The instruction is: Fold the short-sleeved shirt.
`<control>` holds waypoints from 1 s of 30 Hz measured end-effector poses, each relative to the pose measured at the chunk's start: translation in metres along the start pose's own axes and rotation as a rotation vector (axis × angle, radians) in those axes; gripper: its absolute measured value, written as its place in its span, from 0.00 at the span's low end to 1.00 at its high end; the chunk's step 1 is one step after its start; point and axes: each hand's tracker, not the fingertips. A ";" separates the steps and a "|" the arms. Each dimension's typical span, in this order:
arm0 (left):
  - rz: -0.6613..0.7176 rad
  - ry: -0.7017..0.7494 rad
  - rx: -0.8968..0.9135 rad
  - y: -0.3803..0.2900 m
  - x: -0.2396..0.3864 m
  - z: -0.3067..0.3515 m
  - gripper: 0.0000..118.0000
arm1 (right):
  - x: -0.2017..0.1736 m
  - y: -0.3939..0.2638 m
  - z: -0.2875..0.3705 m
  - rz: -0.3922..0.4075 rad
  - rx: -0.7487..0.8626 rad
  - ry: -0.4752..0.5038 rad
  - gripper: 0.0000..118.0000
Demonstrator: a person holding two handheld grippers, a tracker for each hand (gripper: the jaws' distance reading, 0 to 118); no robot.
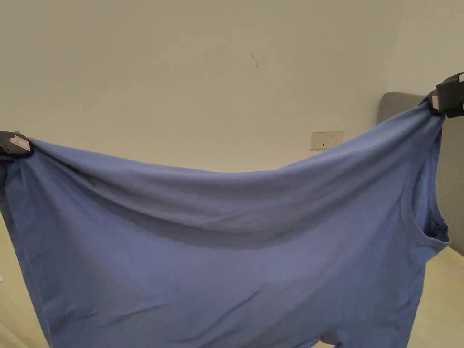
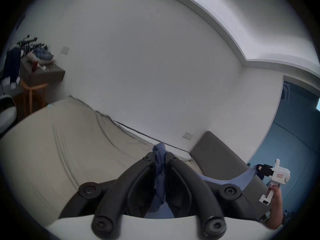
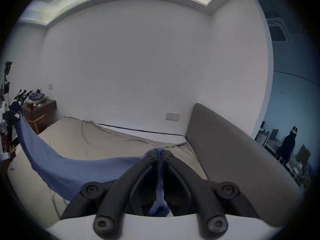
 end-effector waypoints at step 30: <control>-0.057 0.196 -0.024 0.079 -0.037 -0.212 0.06 | -0.010 0.075 -0.217 -0.212 -0.227 0.033 0.04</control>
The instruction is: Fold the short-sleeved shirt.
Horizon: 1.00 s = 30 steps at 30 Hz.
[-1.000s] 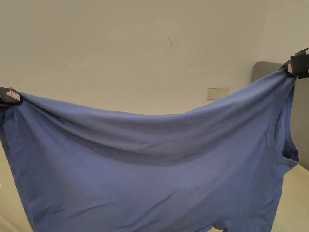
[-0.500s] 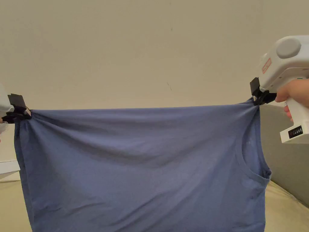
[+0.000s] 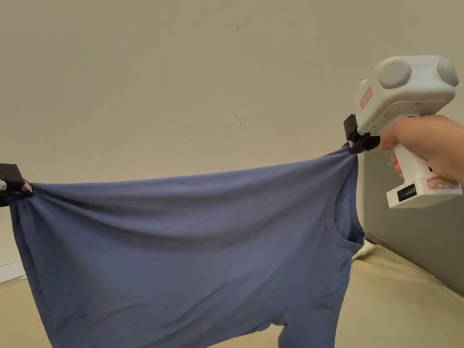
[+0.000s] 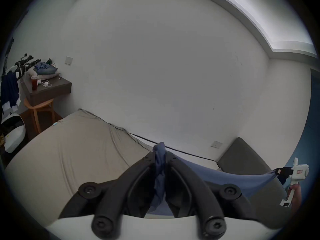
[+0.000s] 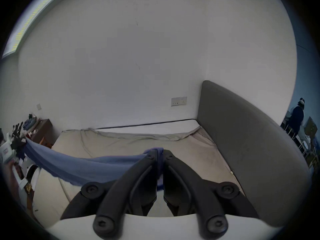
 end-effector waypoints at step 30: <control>0.165 -0.112 -0.442 -0.342 -0.139 0.213 0.06 | 0.074 -0.424 0.105 0.138 -0.362 0.165 0.04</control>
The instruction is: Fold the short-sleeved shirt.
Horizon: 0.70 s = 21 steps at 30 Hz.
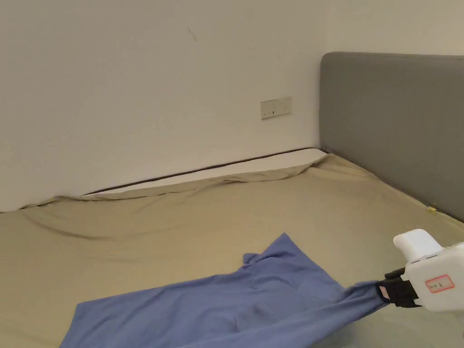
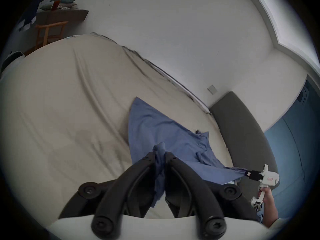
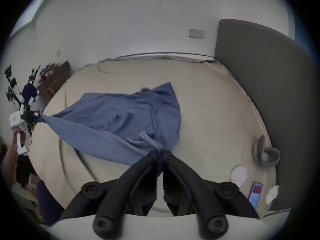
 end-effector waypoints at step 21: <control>-0.211 0.204 -0.380 -0.131 -0.050 0.006 0.06 | 0.001 -0.161 -0.063 0.120 -0.377 -0.123 0.04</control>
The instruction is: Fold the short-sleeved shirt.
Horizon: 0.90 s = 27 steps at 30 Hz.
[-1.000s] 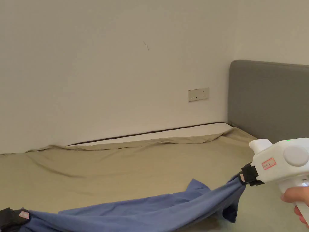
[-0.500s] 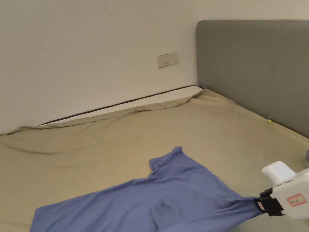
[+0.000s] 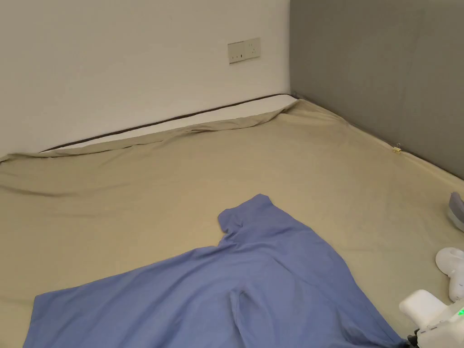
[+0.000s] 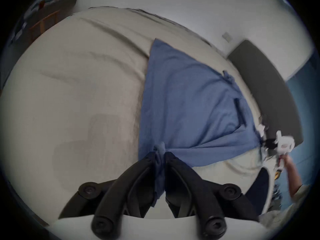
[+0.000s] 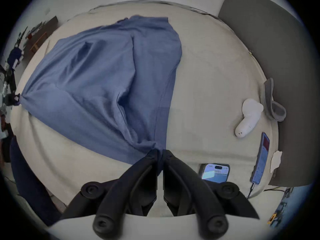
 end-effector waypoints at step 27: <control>0.107 -0.010 0.615 -0.059 0.087 0.134 1.00 | -0.065 -0.028 0.174 -0.386 0.719 0.222 0.84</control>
